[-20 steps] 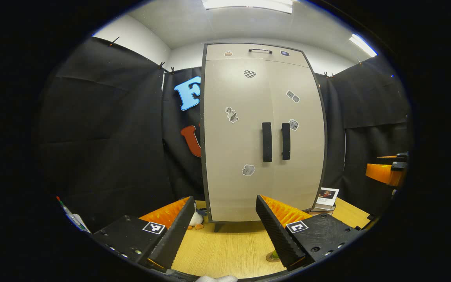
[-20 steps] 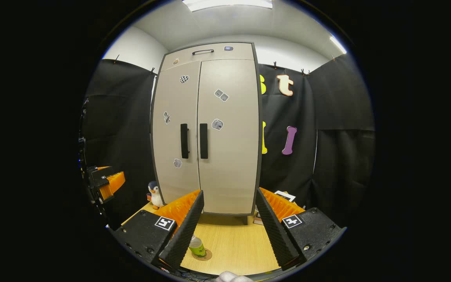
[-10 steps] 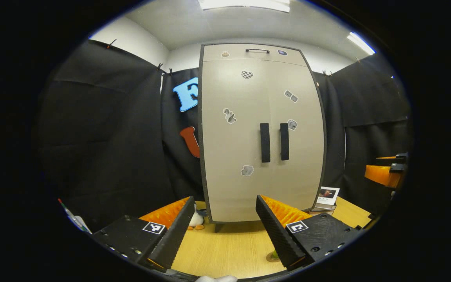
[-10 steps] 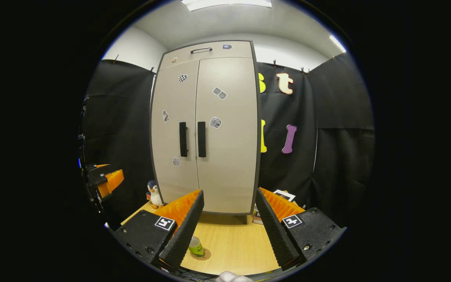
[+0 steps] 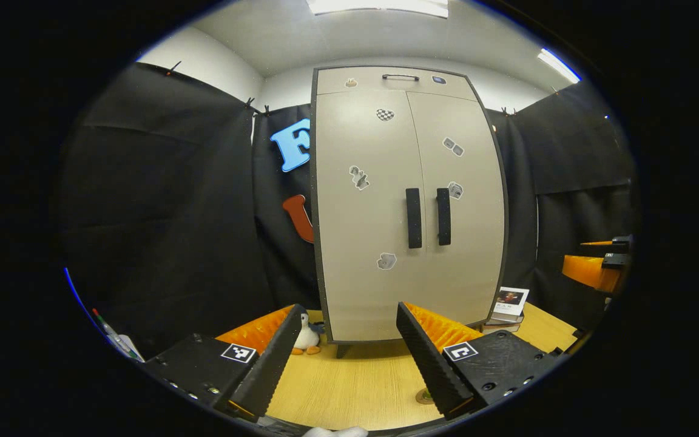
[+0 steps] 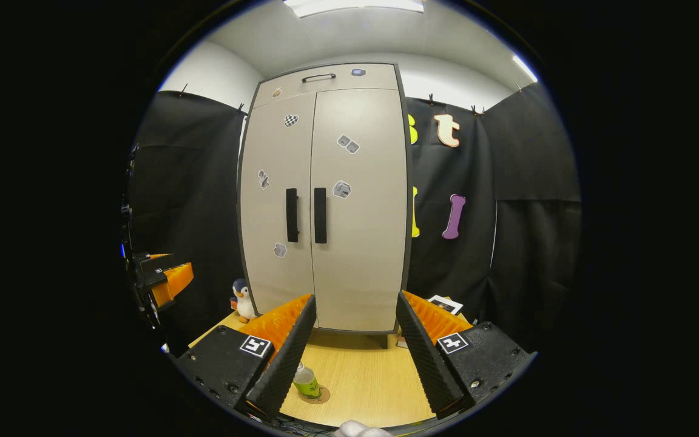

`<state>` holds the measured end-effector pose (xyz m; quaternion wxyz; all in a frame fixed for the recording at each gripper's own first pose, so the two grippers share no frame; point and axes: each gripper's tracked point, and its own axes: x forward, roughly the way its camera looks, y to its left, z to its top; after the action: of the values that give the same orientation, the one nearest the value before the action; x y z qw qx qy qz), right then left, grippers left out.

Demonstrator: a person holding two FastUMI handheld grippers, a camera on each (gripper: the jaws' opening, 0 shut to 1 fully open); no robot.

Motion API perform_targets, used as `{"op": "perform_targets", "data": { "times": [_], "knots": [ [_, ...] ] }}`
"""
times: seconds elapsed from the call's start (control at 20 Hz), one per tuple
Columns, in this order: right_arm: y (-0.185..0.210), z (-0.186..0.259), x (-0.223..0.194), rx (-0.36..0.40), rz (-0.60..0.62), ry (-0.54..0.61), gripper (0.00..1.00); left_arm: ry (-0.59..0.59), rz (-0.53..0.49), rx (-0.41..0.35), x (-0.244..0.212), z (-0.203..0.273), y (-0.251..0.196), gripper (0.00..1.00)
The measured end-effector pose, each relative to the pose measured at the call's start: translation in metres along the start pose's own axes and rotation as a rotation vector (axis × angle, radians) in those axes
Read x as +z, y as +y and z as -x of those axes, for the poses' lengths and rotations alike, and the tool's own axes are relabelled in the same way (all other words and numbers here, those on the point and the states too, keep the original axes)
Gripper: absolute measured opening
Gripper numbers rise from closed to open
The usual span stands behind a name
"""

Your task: Grasp the bottle in the cabinet with the left hand and place it on the coaster, then close the right door with the right hand and the left door with the left hand.

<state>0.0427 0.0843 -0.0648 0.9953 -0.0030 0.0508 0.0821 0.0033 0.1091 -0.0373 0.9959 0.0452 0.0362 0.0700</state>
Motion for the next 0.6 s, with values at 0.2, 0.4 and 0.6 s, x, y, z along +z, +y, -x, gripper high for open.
{"op": "perform_targets", "data": {
  "times": [0.2,0.4,0.6],
  "knots": [
    [0.000,-0.003,0.001,0.015,0.001,0.001,0.82,0.001,0.011,0.006,0.002,0.001,-0.003,0.96],
    [0.009,-0.010,-0.001,0.041,0.002,0.020,0.82,0.002,0.006,0.014,0.004,0.005,0.000,0.96],
    [0.017,-0.015,0.007,0.065,0.014,0.008,0.82,0.001,0.006,0.034,0.006,0.011,0.006,0.96]
  ]
}}
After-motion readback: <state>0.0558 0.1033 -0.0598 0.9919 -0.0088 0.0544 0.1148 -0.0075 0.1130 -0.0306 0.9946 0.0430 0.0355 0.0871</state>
